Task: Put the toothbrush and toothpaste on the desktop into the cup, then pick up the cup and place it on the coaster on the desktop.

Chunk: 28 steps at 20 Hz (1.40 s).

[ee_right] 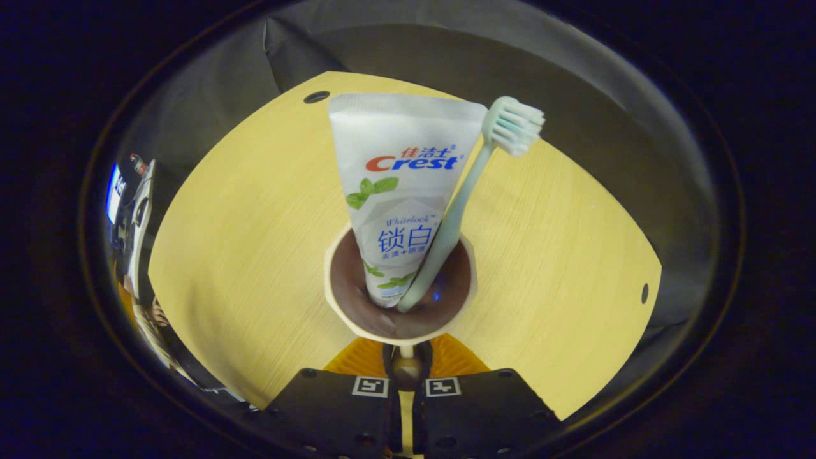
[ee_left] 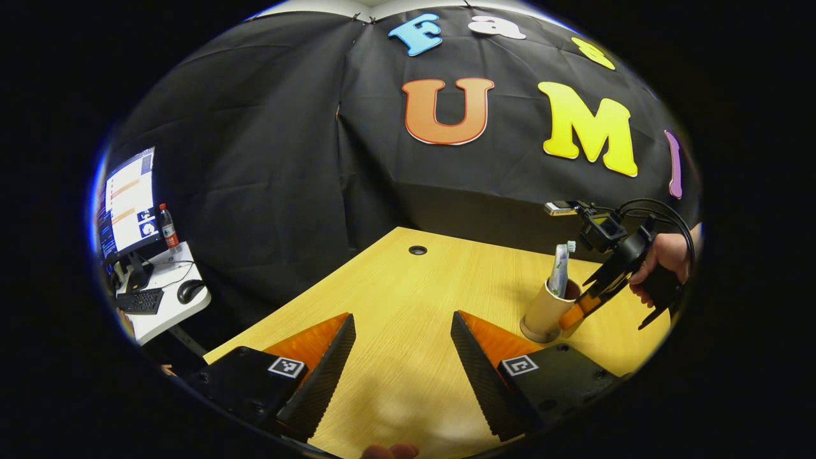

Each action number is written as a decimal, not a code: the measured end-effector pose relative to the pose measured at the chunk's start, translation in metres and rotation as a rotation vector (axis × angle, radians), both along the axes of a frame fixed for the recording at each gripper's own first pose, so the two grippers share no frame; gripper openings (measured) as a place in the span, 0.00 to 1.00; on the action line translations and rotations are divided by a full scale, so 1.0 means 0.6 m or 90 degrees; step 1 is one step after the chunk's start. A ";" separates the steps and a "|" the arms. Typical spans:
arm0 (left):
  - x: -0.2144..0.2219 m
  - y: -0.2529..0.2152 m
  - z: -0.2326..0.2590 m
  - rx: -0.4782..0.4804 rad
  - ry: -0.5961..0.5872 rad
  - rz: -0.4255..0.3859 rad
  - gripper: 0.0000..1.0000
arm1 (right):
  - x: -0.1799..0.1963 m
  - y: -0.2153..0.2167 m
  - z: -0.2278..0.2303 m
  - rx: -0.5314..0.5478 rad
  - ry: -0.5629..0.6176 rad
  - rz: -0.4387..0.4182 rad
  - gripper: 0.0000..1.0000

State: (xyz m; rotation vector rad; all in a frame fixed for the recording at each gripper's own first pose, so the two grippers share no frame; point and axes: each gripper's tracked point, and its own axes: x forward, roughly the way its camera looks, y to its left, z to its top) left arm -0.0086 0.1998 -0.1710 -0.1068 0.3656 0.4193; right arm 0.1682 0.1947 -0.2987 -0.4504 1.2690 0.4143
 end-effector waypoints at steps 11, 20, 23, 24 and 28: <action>0.039 -0.052 0.032 0.006 -0.010 -0.062 0.96 | -0.050 -0.008 0.074 0.071 -0.020 -0.052 0.84; 0.137 -0.234 0.184 0.025 -0.113 -0.229 0.96 | -0.102 -0.179 0.281 0.188 -0.224 -0.206 0.93; 0.152 -0.293 0.226 0.021 -0.141 -0.273 0.95 | -0.110 -0.254 0.341 0.208 -0.336 -0.254 0.95; 0.153 -0.311 0.241 0.017 -0.150 -0.282 0.95 | -0.113 -0.271 0.364 0.220 -0.375 -0.264 0.95; 0.151 -0.350 0.309 0.025 -0.187 -0.293 0.95 | -0.126 -0.324 0.466 0.260 -0.540 -0.294 0.94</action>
